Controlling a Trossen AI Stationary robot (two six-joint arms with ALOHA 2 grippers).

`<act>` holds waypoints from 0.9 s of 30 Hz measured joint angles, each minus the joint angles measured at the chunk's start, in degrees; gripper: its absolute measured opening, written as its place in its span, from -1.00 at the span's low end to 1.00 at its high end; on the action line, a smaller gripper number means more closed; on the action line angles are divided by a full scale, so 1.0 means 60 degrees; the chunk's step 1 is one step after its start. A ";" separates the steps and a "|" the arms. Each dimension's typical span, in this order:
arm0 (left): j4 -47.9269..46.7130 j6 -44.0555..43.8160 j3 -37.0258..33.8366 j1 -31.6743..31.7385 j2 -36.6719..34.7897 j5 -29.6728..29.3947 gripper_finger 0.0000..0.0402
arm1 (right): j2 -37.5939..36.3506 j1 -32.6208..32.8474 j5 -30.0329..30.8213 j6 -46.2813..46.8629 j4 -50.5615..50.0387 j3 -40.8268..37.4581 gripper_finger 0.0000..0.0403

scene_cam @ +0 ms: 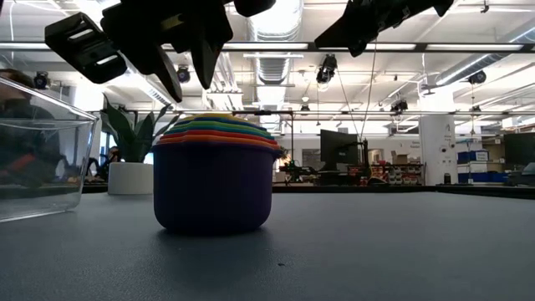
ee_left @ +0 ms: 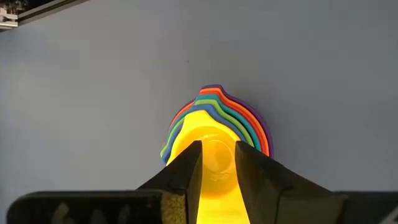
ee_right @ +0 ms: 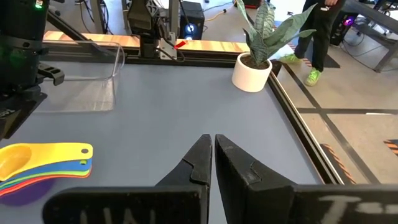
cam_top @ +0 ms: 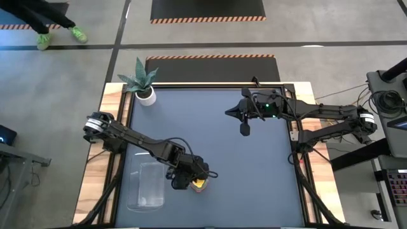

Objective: Nest measuring cups in basket
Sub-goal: Stack the yellow measuring cup on top of the blue measuring cup

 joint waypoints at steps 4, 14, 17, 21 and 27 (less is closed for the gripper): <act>-0.0008 -0.0113 0.0015 -0.0006 -0.0011 0.0000 -0.61 | 0.0000 0.0002 0.0000 -0.0006 0.0000 0.0000 -0.96; -0.0240 -0.3341 0.0022 -0.0756 -0.0369 -0.3685 -0.75 | 0.0000 0.0050 -0.0007 0.0100 -0.0298 0.0000 -0.96; -0.0763 -0.4018 0.0022 -0.0813 -0.0484 -0.4173 -0.87 | 0.0000 0.0218 -0.0017 0.0145 -0.0317 0.0000 -0.96; -0.1259 -0.4988 0.0018 -0.0861 -0.0516 -0.4914 -0.98 | 0.0000 0.0584 -0.0018 0.0159 -0.0321 -0.0005 -0.96; -0.1368 -0.5579 -0.0296 -0.1057 -0.0530 -0.5253 -1.00 | 0.0168 0.1248 -0.0004 0.0429 -0.0225 -0.0166 -0.96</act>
